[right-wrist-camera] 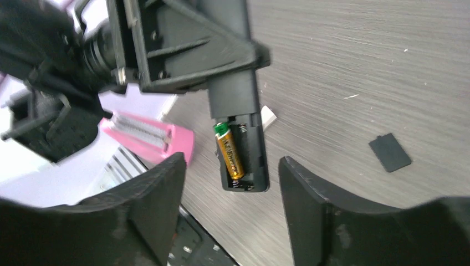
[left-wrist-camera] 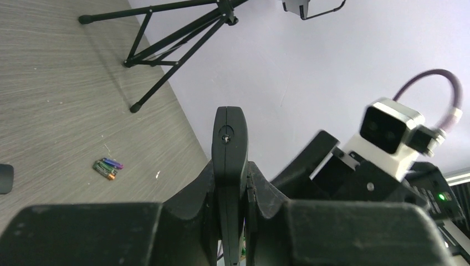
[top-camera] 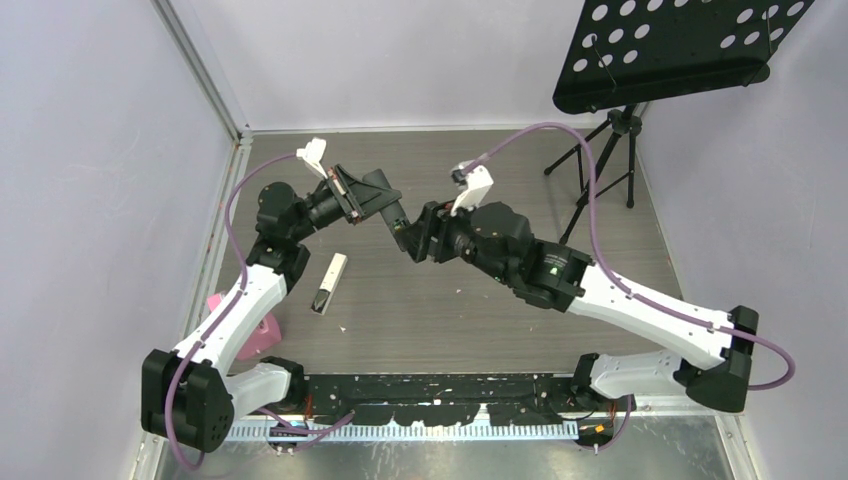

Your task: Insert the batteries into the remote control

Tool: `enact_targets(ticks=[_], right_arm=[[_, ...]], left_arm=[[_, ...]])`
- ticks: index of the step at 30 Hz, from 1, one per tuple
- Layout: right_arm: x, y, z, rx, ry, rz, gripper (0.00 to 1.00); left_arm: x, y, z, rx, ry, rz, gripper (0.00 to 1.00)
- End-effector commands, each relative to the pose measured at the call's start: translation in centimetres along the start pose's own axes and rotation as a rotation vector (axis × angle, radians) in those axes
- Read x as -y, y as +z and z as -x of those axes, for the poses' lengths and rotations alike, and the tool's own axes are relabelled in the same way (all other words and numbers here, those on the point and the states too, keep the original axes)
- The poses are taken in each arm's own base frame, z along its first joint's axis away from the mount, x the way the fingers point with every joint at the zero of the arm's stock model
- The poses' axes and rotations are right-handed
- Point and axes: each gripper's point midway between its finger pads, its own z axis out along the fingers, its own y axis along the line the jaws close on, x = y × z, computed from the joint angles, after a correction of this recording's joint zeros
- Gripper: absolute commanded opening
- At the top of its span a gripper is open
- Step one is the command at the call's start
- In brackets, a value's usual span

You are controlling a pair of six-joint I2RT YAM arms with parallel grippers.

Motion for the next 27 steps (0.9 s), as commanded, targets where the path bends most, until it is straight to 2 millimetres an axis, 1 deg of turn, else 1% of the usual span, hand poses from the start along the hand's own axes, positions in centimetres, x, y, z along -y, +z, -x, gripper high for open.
enact_targets(ticks=[1, 4, 6, 8, 10, 11, 12, 13, 17, 20, 24, 27], right_arm=[[1.1, -2.3, 4.3, 0.178, 0.236, -0.024, 0.72], [2.6, -2.9, 4.9, 0.237, 0.373, -0.057, 0.77], [3.6, -2.8, 4.7, 0.245, 0.437, -0.080, 0.80], [4.0, -2.5, 4.4, 0.243, 0.497, -0.066, 0.83], [3.5, -1.9, 4.2, 0.235, 0.542, -0.011, 0.86], [2.6, -1.7, 5.1, 0.260, 0.560, 0.047, 0.89], [2.2, -1.4, 4.9, 0.248, 0.563, 0.071, 0.90], [1.6, -1.2, 5.1, 0.249, 0.571, 0.104, 0.92], [0.0, 0.0, 4.9, 0.218, 0.599, 0.180, 0.95], [-0.2, 0.8, 4.6, 0.197, 0.628, 0.201, 0.95], [-0.1, 1.7, 4.4, 0.173, 0.676, 0.218, 0.95], [-0.3, 2.4, 4.2, 0.154, 0.701, 0.234, 0.91]], left_arm=[[3.9, -0.1, 0.9, 0.007, 0.075, -0.113, 0.00], [4.0, 0.0, 1.1, 0.015, 0.081, -0.121, 0.00], [4.3, 0.1, 1.3, 0.019, 0.084, -0.130, 0.00], [4.6, 0.1, 1.4, 0.026, 0.088, -0.139, 0.00], [4.6, 0.1, 1.6, 0.034, 0.088, -0.140, 0.00], [4.6, 0.1, 1.6, 0.036, 0.087, -0.140, 0.00], [4.6, 0.1, 1.7, 0.039, 0.083, -0.138, 0.00], [4.6, 0.1, 1.7, 0.042, 0.080, -0.139, 0.00], [4.7, 0.1, 1.8, 0.048, 0.074, -0.139, 0.00], [4.8, 0.1, 1.8, 0.045, 0.071, -0.137, 0.00], [5.0, 0.0, 1.8, 0.045, 0.076, -0.143, 0.00], [5.0, 0.1, 1.9, 0.046, 0.077, -0.145, 0.00]])
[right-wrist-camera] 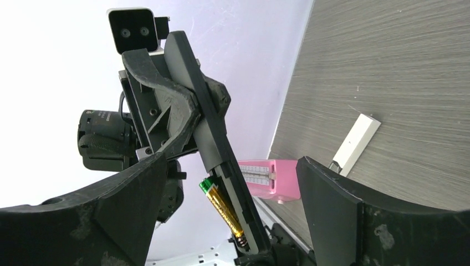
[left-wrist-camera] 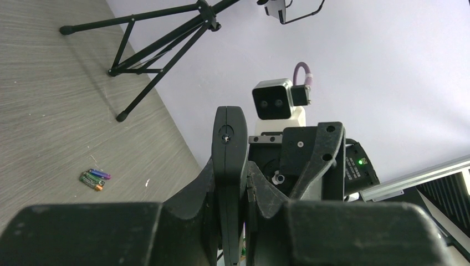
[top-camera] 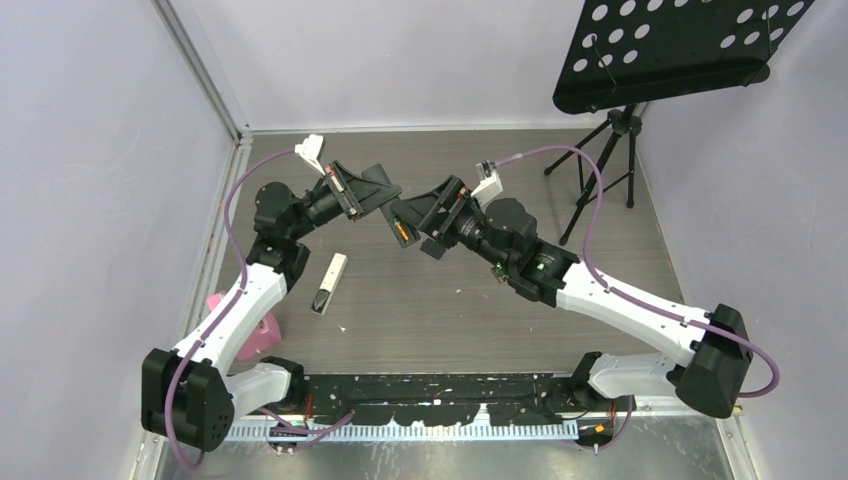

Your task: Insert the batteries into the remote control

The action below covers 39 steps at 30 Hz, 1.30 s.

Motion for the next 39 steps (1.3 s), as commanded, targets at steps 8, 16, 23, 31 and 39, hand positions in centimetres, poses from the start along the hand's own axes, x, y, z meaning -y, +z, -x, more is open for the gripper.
enact_targets(ticks=[8, 16, 23, 31, 39], right_arm=[[-3.3, 0.9, -0.3, -0.062, 0.091, 0.161, 0.80], [-3.1, 0.9, -0.7, -0.075, 0.086, 0.167, 0.69], [-2.9, 0.8, -0.8, -0.077, 0.086, 0.167, 0.61], [-3.1, 0.8, -0.8, -0.082, 0.081, 0.178, 0.51], [-3.2, 0.7, -0.9, -0.083, 0.074, 0.192, 0.45]], left_arm=[[3.4, 0.3, 1.5, 0.038, 0.059, -0.084, 0.00], [3.0, 0.3, 1.5, 0.042, 0.048, -0.068, 0.00], [2.7, 0.3, 1.7, 0.054, 0.028, -0.051, 0.00], [2.6, 0.4, 1.8, 0.058, 0.021, -0.051, 0.00], [2.9, 0.4, 1.9, 0.065, 0.017, -0.057, 0.00]])
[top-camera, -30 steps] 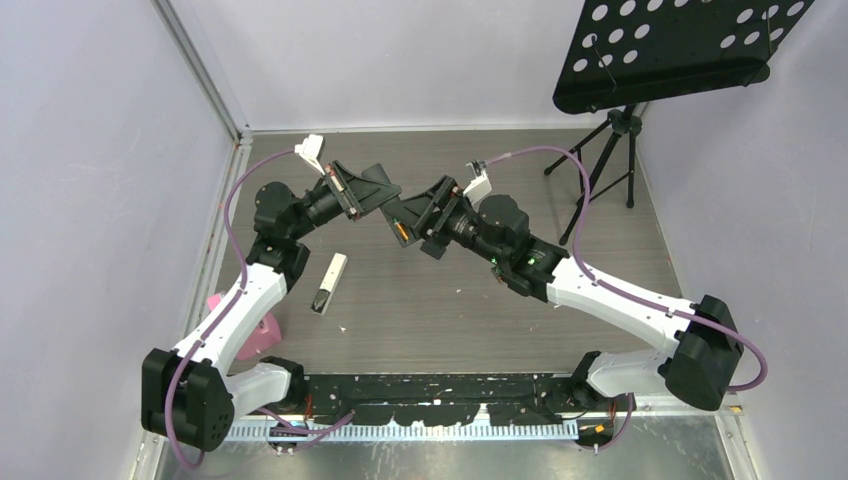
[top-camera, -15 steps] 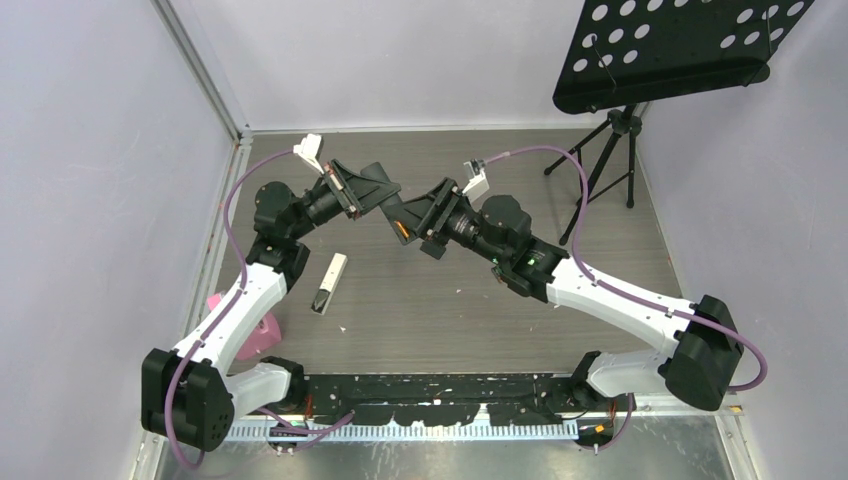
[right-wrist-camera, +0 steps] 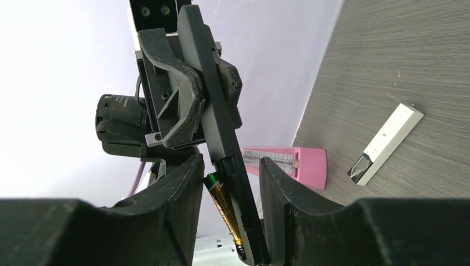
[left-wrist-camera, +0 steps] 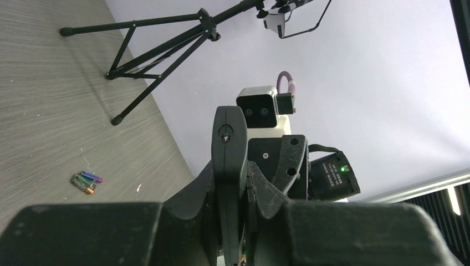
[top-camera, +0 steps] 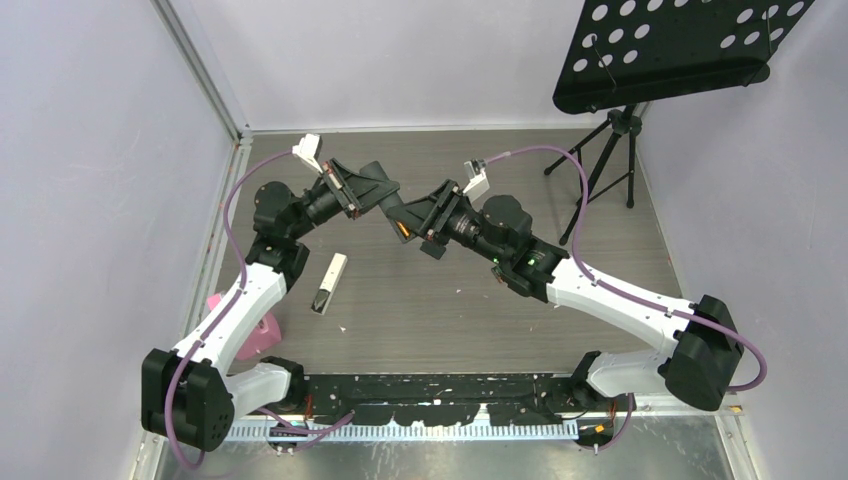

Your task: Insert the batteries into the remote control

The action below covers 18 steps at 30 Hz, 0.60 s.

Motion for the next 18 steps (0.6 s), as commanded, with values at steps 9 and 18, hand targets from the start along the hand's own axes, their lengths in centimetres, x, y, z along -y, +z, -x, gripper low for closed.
enact_targets(ticks=[9, 18], right_arm=[[-2.00, -0.15, 0.55, 0.021, -0.012, 0.084, 0.45], [-1.70, 0.02, 0.33, 0.018, -0.017, 0.091, 0.43]], left_arm=[[3.19, 0.27, 1.33, 0.039, 0.054, -0.084, 0.00], [3.05, 0.17, 1.46, 0.056, 0.044, -0.079, 0.00]])
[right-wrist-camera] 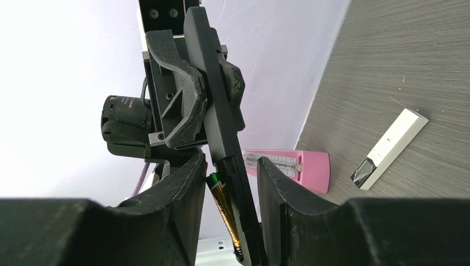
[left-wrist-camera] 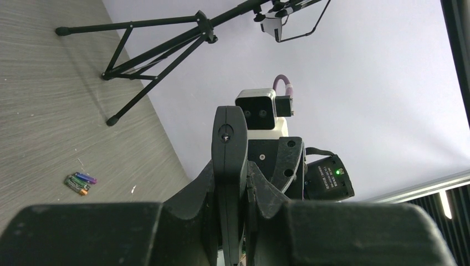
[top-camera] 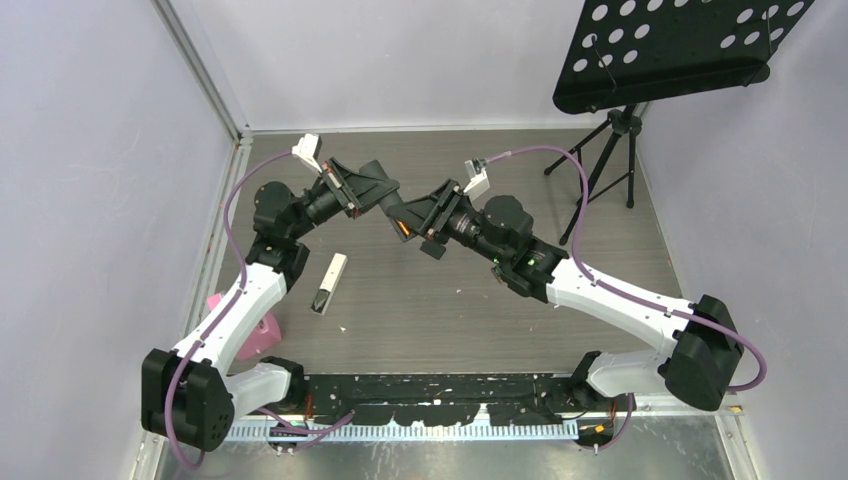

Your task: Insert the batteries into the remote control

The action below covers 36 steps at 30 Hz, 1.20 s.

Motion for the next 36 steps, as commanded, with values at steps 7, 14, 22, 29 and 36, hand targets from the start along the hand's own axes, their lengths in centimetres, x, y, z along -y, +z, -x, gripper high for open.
enact_targets(ticks=[7, 14, 22, 29, 36], right_arm=[[-0.9, -0.1, -0.3, 0.001, -0.039, 0.087, 0.38], [-0.7, -0.3, -1.0, -0.019, -0.070, 0.111, 0.36], [-1.6, -0.7, 0.0, 0.005, -0.079, 0.109, 0.58], [-2.6, -1.6, 1.6, 0.041, -0.056, 0.138, 0.76], [-2.2, -2.7, 2.2, 0.071, -0.038, 0.143, 0.63]], left_arm=[[3.1, 0.2, 1.8, 0.076, 0.012, -0.071, 0.00], [2.8, 0.3, 1.9, 0.078, -0.028, -0.056, 0.00], [1.9, 0.4, 1.2, 0.044, -0.012, -0.053, 0.00], [0.8, 0.2, 0.5, 0.027, 0.000, -0.036, 0.00], [0.6, 0.3, 0.7, 0.035, 0.002, -0.034, 0.00]])
